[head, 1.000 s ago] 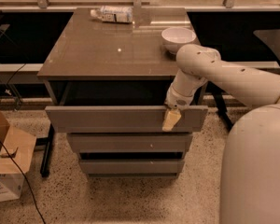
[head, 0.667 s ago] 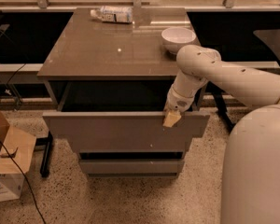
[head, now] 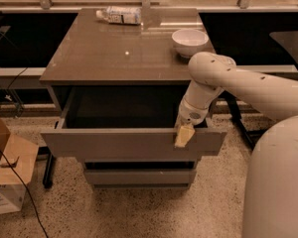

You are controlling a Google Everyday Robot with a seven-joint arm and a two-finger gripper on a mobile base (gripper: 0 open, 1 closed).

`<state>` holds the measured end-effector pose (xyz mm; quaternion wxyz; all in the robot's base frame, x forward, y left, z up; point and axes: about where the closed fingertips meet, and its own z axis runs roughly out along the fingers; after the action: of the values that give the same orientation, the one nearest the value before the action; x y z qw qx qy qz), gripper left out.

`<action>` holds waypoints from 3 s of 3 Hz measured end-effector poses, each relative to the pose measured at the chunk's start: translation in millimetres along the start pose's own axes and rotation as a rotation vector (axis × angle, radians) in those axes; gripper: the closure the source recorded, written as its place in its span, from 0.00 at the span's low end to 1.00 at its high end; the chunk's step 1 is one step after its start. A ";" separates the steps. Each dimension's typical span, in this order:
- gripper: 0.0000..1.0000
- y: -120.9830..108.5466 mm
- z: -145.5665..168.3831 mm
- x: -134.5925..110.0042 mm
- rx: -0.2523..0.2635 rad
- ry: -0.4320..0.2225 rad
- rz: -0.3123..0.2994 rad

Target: Open top drawer

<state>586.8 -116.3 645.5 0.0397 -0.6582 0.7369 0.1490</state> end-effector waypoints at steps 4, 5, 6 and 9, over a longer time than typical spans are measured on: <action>0.00 37.9 15.7 0.1 -0.050 -0.043 0.051; 0.00 67.1 15.5 15.2 -0.068 -0.026 0.106; 0.00 77.7 17.0 21.0 -0.081 -0.025 0.134; 0.00 121.3 30.8 46.0 -0.143 -0.016 0.241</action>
Offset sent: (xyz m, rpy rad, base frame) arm -0.0202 0.0032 -0.0074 0.0480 0.0301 -0.0467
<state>457.5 -141.2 624.7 -0.0198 -0.5648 0.7978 0.2102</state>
